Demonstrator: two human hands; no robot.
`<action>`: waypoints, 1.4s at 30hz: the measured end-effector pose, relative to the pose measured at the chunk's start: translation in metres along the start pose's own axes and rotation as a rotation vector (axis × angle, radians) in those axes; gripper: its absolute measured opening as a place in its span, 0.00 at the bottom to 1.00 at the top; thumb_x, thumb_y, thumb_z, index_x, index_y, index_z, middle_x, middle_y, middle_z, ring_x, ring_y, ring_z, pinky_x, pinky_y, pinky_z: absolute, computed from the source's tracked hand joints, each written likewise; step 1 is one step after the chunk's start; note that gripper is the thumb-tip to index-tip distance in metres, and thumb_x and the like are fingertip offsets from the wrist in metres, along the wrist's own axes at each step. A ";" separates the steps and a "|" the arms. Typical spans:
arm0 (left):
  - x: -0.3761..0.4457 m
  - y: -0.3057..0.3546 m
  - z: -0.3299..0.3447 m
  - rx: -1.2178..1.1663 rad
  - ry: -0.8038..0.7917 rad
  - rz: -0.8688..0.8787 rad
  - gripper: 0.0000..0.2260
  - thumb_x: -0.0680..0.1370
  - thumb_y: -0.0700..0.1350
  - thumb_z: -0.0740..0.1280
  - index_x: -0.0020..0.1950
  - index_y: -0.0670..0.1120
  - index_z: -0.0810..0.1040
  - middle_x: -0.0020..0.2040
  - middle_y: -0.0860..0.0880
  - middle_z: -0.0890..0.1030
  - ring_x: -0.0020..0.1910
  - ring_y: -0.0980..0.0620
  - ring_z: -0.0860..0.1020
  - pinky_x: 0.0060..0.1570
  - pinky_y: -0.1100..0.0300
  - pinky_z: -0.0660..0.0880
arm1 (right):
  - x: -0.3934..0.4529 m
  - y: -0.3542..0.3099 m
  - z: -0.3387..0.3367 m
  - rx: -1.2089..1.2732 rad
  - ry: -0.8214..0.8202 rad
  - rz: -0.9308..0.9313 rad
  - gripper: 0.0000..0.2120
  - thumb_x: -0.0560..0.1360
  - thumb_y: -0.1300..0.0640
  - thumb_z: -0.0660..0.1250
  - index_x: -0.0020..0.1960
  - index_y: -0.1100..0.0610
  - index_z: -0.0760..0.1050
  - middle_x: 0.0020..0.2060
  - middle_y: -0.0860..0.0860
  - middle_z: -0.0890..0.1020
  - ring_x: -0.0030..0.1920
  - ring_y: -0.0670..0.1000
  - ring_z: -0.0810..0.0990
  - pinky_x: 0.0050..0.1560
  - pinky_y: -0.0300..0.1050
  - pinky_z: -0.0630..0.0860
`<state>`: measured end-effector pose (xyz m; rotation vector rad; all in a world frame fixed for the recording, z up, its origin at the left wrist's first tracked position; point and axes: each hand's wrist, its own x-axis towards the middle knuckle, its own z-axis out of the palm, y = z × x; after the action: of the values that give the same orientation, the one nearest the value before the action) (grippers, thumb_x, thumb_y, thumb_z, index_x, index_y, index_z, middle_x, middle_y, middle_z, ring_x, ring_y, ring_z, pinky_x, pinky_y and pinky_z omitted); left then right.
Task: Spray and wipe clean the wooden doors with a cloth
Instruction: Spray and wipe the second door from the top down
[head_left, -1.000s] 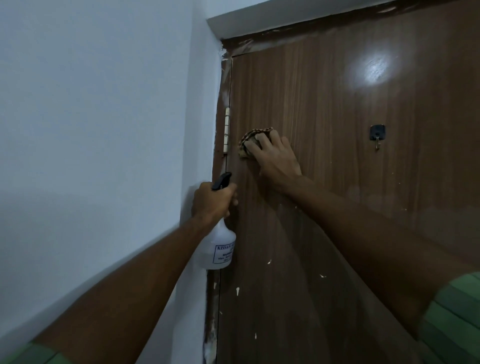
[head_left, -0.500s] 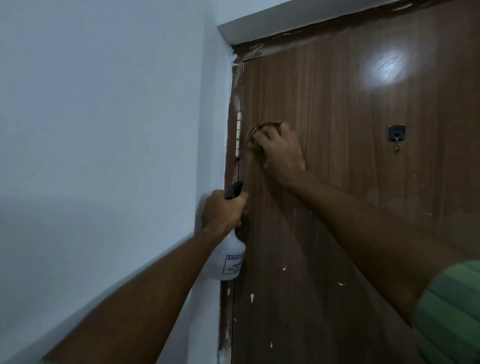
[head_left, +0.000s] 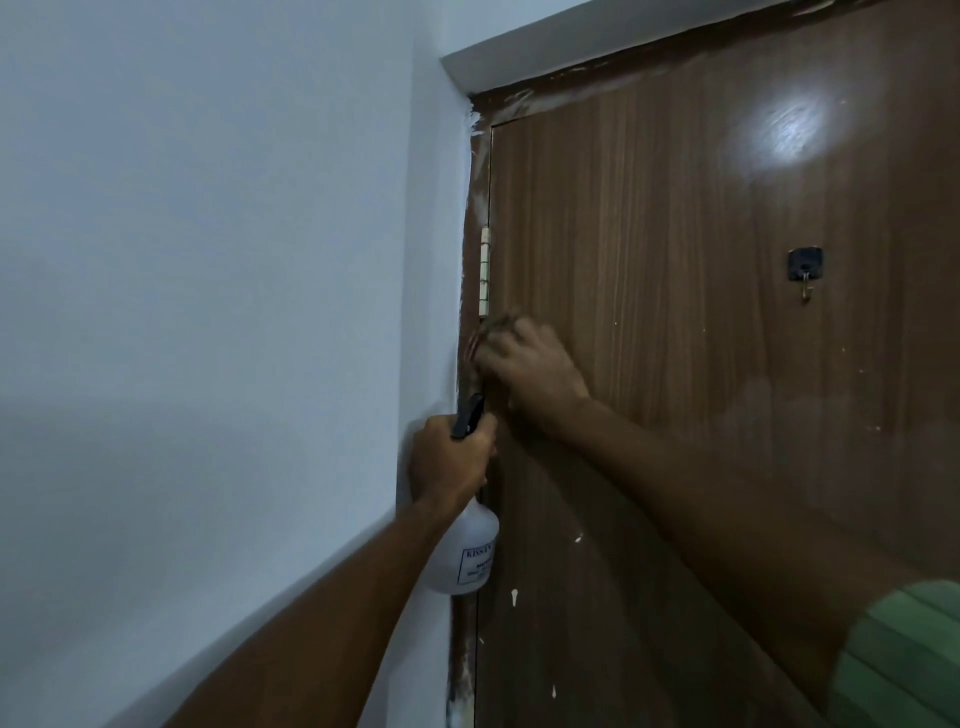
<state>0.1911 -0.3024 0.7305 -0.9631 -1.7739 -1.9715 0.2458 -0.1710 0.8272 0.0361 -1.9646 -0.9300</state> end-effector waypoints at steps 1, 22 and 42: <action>-0.003 -0.003 0.000 0.022 -0.003 0.014 0.15 0.82 0.51 0.70 0.38 0.46 0.84 0.31 0.47 0.84 0.24 0.50 0.80 0.28 0.56 0.77 | -0.009 -0.004 0.003 -0.001 -0.090 -0.157 0.20 0.76 0.55 0.71 0.67 0.52 0.78 0.68 0.53 0.78 0.69 0.59 0.71 0.61 0.56 0.72; -0.052 -0.049 -0.001 0.084 0.007 0.053 0.22 0.73 0.64 0.66 0.35 0.45 0.81 0.30 0.45 0.81 0.28 0.40 0.81 0.29 0.38 0.80 | -0.053 -0.016 0.000 0.016 0.013 0.248 0.29 0.70 0.58 0.76 0.70 0.52 0.75 0.70 0.55 0.75 0.65 0.61 0.72 0.58 0.56 0.71; -0.069 -0.044 0.004 -0.027 0.085 0.048 0.21 0.74 0.62 0.67 0.38 0.45 0.82 0.30 0.42 0.81 0.28 0.35 0.80 0.28 0.39 0.79 | -0.094 -0.058 0.007 -0.083 -0.385 -0.328 0.21 0.83 0.53 0.64 0.76 0.47 0.71 0.78 0.49 0.67 0.76 0.57 0.63 0.69 0.54 0.64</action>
<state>0.2144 -0.3043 0.6516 -0.9083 -1.6677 -1.9806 0.2750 -0.1729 0.7206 0.1448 -2.3147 -1.3092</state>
